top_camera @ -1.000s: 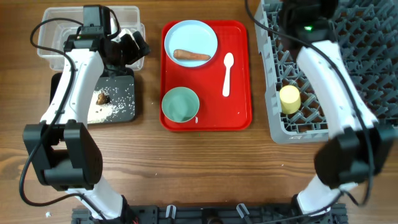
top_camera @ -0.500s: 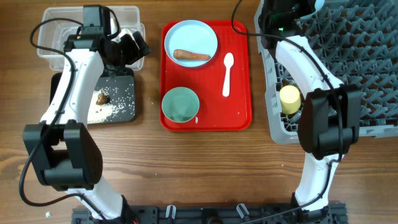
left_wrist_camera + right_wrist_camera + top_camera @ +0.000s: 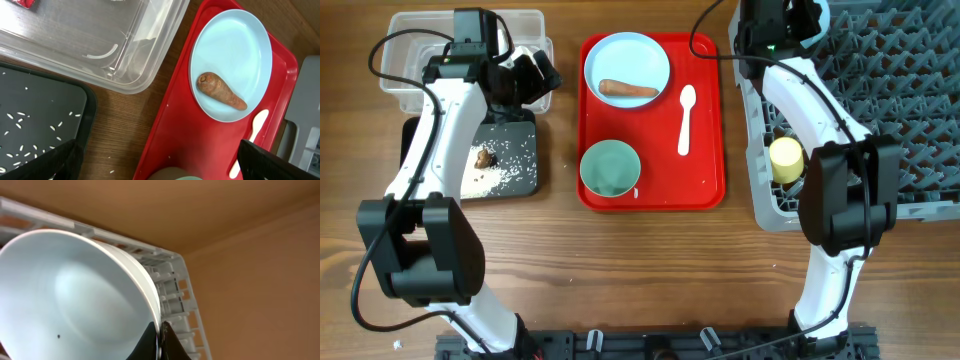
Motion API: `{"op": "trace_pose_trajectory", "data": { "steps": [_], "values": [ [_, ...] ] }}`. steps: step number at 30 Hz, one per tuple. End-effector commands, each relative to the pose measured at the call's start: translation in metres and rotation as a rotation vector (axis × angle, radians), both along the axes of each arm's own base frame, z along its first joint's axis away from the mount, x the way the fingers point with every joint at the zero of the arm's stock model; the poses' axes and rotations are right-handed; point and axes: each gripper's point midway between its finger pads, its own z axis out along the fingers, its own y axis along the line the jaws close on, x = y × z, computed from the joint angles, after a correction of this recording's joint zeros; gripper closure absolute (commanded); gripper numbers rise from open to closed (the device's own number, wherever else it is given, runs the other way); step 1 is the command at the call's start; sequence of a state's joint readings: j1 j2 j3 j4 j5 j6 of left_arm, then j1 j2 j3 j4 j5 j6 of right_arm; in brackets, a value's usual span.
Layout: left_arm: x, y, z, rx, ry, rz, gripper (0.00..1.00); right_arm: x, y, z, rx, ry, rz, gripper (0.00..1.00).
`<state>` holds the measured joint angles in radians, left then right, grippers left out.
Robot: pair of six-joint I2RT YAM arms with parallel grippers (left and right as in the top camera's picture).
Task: Sort waste into correct bins and load items into the dishwasher rack
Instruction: 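Carry the light-blue bowl right and place it in the rack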
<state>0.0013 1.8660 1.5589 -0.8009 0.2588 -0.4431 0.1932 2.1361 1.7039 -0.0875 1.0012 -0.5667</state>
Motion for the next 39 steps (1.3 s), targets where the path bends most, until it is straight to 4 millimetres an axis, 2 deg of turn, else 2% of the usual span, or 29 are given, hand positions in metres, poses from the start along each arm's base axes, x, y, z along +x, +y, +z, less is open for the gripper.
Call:
{"op": "trace_pose_trajectory", "data": {
  "steps": [1, 5, 8, 9, 12, 21, 29, 36, 38, 39],
  "values": [
    [0.002, 0.003, 0.011, 0.006, -0.030, 0.006, 0.00, 0.005, 0.000, -0.010, 0.044, -0.048, -0.003, 0.96],
    [0.002, 0.003, 0.011, 0.006, -0.030, 0.006, 0.00, 0.010, -0.003, -0.013, 0.040, -0.067, -0.009, 0.96],
    [0.002, 0.003, 0.011, 0.006, -0.030, 0.006, 0.00, 0.014, -0.004, -0.031, 0.014, -0.024, -0.004, 0.96],
    [0.002, 0.003, 0.011, 0.006, -0.030, 0.006, 0.00, 0.014, -0.006, -0.042, -0.019, 0.019, -0.011, 0.96],
    [0.002, 0.003, 0.011, 0.006, -0.030, 0.006, 0.00, 0.013, -0.008, -0.055, -0.041, 0.046, -0.030, 0.96],
    [0.002, 0.003, 0.011, 0.006, -0.030, 0.006, 0.00, 0.011, 0.002, -0.054, -0.054, 0.041, -0.030, 0.96],
    [0.002, 0.003, 0.011, 0.006, -0.030, 0.006, 0.00, 0.006, 0.045, -0.049, -0.150, 0.111, 0.029, 0.96],
    [0.002, 0.003, 0.011, 0.006, -0.030, 0.005, 0.00, 0.001, 0.064, -0.046, -0.166, 0.102, 0.034, 0.96],
    [0.002, 0.003, 0.011, 0.006, -0.030, 0.006, 0.00, -0.001, 0.063, -0.044, -0.175, 0.100, 0.019, 0.86],
    [0.002, 0.003, 0.011, 0.006, -0.030, 0.006, 0.00, -0.002, 0.062, -0.043, -0.180, 0.099, 0.009, 0.85]
  ]
}}
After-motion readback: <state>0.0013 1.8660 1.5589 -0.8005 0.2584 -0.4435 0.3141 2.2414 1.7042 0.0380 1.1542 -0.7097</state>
